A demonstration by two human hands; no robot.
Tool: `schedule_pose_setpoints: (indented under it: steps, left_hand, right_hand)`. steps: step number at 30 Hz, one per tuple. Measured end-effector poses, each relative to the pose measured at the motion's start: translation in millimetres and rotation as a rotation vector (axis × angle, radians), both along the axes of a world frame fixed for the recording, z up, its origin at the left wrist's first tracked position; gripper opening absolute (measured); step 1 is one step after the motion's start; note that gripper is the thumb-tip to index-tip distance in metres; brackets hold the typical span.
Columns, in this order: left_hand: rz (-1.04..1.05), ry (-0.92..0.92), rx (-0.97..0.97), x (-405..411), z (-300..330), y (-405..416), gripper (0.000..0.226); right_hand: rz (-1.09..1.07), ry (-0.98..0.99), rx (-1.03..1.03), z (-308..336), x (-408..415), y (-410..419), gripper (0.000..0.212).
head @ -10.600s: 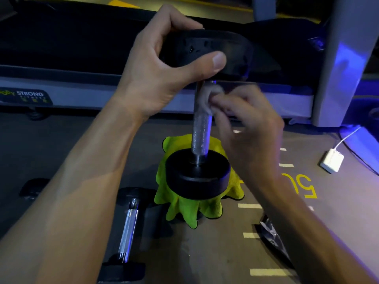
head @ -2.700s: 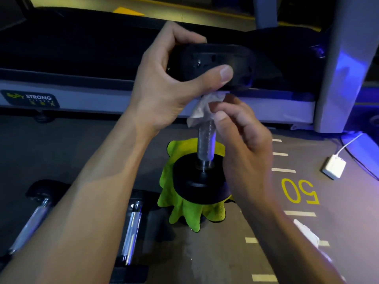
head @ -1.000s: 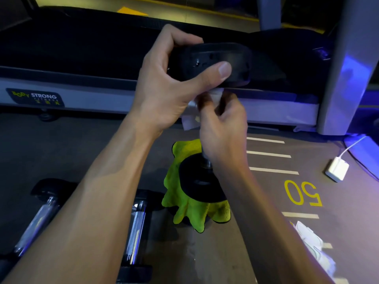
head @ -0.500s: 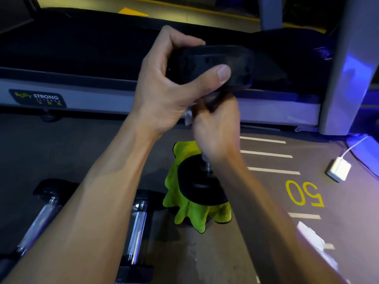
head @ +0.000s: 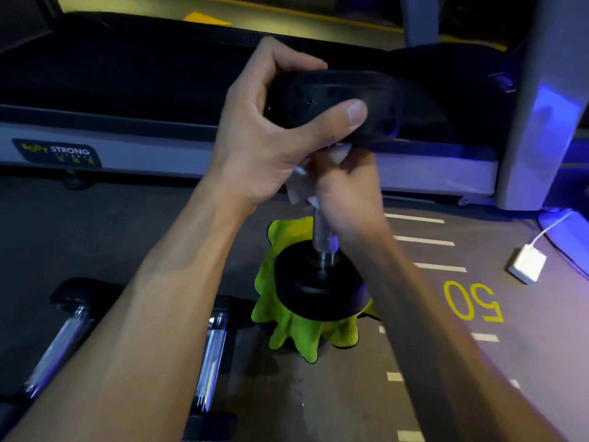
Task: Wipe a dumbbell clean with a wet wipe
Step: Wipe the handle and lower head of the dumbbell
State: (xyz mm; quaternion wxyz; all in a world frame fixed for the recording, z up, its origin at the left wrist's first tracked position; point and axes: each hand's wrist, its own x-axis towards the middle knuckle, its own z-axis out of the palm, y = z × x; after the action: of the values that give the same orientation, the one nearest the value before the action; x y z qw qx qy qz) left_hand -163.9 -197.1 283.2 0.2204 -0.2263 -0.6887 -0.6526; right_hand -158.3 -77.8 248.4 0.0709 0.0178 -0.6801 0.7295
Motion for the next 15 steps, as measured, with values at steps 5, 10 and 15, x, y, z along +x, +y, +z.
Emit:
schedule_pose_setpoints:
  steps: [5, 10, 15]
  left_hand:
    - [-0.018, 0.013, -0.012, 3.3, -0.7, 0.5, 0.049]
    - [-0.004, 0.004, -0.017, 5.3, 0.8, 3.2, 0.051]
    - [-0.004, 0.001, -0.021, 4.8, 2.4, 8.0, 0.052]
  right_hand:
    - [-0.23, 0.103, 0.213, -7.3, 6.7, -4.6, 0.015]
    - [0.524, -0.285, -0.224, 10.0, -15.9, 28.7, 0.035]
    - [0.308, -0.155, -0.182, 0.2, -10.0, 22.6, 0.037]
